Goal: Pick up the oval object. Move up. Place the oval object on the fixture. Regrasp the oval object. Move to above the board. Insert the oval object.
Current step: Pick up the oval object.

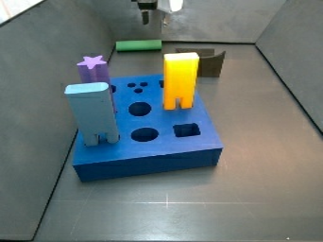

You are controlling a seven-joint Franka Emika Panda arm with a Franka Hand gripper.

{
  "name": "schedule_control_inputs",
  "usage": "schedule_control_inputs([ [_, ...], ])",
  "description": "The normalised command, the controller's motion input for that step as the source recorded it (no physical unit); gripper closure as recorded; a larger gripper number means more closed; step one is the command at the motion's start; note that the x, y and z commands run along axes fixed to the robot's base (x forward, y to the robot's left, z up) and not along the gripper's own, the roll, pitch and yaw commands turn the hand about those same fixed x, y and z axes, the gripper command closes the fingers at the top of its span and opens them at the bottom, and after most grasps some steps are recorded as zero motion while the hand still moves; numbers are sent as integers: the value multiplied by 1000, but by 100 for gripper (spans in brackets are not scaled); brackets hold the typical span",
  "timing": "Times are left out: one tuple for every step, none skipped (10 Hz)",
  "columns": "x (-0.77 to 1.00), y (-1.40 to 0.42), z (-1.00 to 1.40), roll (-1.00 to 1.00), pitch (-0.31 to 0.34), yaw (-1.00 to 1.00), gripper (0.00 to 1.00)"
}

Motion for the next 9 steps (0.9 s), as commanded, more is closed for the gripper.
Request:
schedule_control_inputs([
  [0, 374, -611, -110, -227, -451, 0],
  [134, 303, -600, -117, -233, -431, 0],
  [177, 217, -603, -117, -234, -469, 0],
  [194, 97, -643, -99, -224, -526, 0],
  [189, 57, -634, -110, -227, -549, 0],
  [160, 0, -623, -120, -229, -614, 0],
  [120, 0, -600, -134, -233, -694, 0],
  [17, -14, -591, -136, -239, -803, 0],
  [-26, -94, -520, -109, -296, -889, 0],
])
